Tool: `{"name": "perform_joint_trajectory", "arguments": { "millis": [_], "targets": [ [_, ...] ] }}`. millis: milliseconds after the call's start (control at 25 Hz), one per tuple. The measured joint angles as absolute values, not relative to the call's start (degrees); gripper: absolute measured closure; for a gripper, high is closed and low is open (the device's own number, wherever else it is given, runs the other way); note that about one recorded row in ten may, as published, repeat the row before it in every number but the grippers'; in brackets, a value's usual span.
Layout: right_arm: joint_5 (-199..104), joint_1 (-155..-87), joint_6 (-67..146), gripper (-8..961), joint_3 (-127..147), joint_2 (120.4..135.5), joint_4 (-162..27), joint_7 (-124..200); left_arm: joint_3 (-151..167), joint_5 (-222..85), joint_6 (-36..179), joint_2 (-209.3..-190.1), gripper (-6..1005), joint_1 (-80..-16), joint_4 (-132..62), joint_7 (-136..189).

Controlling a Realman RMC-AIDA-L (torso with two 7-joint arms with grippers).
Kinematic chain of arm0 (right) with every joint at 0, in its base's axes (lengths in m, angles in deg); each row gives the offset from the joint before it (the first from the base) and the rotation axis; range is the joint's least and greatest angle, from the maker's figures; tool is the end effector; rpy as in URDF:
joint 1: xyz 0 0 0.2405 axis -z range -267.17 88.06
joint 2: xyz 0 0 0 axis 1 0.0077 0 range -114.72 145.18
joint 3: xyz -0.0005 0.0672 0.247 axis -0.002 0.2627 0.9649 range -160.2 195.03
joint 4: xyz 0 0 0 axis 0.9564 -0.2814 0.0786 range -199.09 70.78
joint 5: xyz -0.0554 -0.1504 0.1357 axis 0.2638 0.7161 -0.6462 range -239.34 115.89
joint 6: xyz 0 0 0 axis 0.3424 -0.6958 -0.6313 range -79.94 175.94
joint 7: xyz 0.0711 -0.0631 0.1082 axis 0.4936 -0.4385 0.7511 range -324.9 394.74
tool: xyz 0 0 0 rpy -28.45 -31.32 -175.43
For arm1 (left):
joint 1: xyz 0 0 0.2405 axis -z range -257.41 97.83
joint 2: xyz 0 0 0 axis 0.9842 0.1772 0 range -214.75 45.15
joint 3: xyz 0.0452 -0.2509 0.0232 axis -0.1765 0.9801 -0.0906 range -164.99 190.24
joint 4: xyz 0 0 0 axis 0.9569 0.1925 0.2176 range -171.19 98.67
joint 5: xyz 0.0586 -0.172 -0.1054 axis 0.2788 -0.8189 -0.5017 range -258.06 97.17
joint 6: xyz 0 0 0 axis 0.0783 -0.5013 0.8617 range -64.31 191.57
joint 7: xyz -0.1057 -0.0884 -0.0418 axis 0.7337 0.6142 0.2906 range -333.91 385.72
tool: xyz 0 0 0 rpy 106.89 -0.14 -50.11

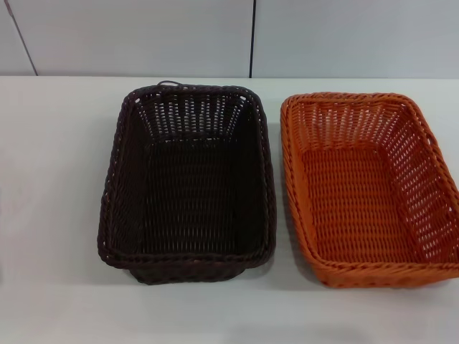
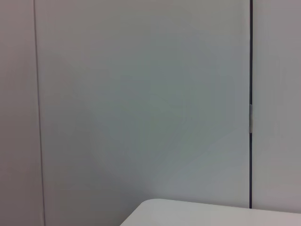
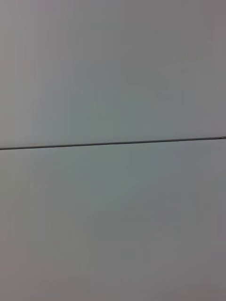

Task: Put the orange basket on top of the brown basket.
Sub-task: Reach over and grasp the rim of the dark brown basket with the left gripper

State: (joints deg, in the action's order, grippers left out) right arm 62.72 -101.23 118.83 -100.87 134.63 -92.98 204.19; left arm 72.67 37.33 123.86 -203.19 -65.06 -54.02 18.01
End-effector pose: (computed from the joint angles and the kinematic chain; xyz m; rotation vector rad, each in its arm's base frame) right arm 0.3380 0.2963 0.0293 -1.1651 0.4980 0.6511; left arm -0.3973 0.2882 0.0219 -1.2100 -0.7026 -0.4234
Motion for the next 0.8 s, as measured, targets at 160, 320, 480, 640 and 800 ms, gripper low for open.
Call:
{"name": "perform_joint_trajectory", "arguments": {
  "millis": [160,320,480,640,800],
  "targets": [
    [62.72,-101.16,118.83,300,-100.91,134.65,-93.08,204.19,72.37,37.33,123.92,-203.19,287,-65.18,-54.01,17.99],
    [62.72,-101.15,118.83,300,-101.18,134.67,-93.14,204.2,71.98,37.32,123.93,-203.07,286,-65.3,-54.11,18.06],
    [62.72,-101.28,118.83,301,-101.65,134.67,-93.22,204.2,72.02,37.32,115.14,-200.4,286,-64.54,-58.49,17.61],
    [62.72,-101.5,118.82,301,-101.68,134.57,-93.14,204.2,73.01,39.58,104.18,-194.18,285,-65.24,-69.71,17.3],
    [62.73,-101.58,118.77,301,-101.58,134.51,-93.24,204.2,82.81,49.59,88.05,-190.16,285,-72.51,-91.75,15.34]
  ]
}}
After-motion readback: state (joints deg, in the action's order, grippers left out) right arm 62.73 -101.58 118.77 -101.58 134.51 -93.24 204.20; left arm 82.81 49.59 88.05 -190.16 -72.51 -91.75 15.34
